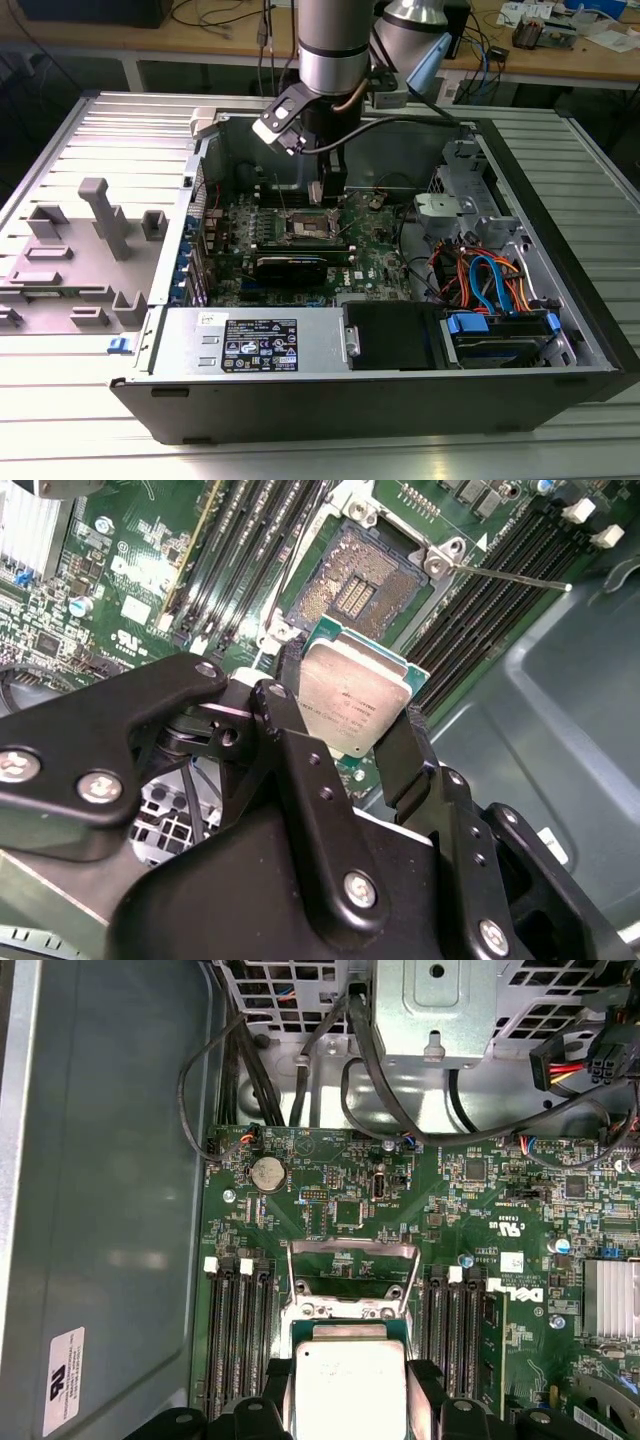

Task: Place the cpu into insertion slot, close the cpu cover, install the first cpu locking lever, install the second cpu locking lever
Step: 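Place the cpu into insertion slot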

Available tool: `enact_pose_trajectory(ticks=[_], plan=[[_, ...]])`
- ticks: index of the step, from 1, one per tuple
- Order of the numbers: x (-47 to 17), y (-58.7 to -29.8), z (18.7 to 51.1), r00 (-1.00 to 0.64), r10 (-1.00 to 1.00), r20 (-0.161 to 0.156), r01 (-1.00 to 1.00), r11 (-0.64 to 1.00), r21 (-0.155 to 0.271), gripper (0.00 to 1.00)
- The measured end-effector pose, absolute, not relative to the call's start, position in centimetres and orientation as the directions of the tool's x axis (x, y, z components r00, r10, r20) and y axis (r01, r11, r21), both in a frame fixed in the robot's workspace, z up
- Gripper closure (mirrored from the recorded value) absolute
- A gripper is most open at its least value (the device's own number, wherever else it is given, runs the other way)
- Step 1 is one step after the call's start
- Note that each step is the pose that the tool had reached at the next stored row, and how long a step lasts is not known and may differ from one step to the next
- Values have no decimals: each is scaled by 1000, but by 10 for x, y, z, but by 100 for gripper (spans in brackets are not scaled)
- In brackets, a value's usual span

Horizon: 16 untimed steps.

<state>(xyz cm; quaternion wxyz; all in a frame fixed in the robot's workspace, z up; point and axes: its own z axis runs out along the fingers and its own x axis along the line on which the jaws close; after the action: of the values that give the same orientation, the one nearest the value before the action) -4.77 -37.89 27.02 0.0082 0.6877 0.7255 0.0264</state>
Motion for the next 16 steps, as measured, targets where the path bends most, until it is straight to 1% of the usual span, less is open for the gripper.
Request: enact_pose_trajectory(ticks=[10, 16], plan=[[-55, -379, 245, -1, 1000, 24, 999, -1, 50, 46], [-56, -379, 241, -1, 1000, 24, 999, -1, 51, 46]])
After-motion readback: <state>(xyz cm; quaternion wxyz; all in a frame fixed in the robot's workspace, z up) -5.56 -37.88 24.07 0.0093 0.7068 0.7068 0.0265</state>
